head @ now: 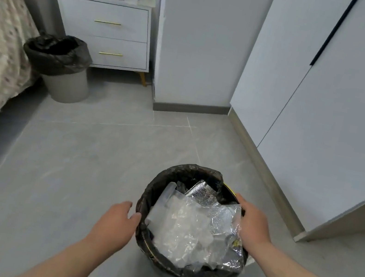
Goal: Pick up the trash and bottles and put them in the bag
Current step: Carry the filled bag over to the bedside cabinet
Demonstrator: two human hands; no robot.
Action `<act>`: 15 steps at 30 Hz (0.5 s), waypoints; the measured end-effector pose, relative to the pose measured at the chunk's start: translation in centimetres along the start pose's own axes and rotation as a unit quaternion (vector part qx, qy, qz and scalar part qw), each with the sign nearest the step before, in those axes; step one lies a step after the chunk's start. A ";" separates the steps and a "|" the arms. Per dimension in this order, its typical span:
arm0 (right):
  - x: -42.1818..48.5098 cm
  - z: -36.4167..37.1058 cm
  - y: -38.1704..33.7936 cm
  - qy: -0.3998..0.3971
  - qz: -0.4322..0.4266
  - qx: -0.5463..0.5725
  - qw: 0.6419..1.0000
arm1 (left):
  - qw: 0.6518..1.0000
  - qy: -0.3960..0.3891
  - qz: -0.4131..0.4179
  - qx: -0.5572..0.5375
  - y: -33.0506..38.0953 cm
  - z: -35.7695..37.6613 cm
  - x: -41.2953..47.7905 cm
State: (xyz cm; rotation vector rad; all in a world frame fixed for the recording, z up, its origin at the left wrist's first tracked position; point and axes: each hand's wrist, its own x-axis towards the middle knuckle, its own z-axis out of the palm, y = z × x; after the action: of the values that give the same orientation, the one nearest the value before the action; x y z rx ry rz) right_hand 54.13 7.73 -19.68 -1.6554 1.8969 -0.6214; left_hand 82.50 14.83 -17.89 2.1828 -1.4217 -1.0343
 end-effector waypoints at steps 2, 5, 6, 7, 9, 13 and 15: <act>-0.3 1.2 -1.6 -0.003 -0.010 0.046 0.999 | 0.994 -0.005 -0.022 -0.111 -1.0 0.2 0.6; 0.1 2.9 -4.2 0.017 -0.019 0.098 0.995 | 0.967 0.054 -0.067 -0.239 -1.7 0.2 2.3; 0.4 3.7 -4.8 0.015 -0.017 0.108 0.994 | 0.961 0.079 -0.080 -0.251 -1.9 -0.1 3.0; 0.8 4.4 -5.4 0.012 -0.017 0.117 0.993 | 0.958 0.099 -0.091 -0.255 -1.9 -0.6 3.6; 1.6 5.5 -6.5 0.014 -0.009 0.153 0.988 | 0.955 0.112 -0.088 -0.259 -2.7 -1.3 5.2; 2.4 6.5 -8.6 -0.001 -0.011 0.159 0.987 | 0.955 0.111 -0.099 -0.257 -2.9 -4.0 6.9; 2.7 5.8 -10.2 0.003 -0.001 0.146 0.989 | 0.953 0.103 -0.112 -0.263 -2.2 -6.0 6.9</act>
State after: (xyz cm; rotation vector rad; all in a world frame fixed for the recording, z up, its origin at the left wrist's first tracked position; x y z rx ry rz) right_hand 65.22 3.69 -17.58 -1.4678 1.7139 -0.8605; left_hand 89.91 9.00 -17.92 1.9987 -0.7106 -1.0704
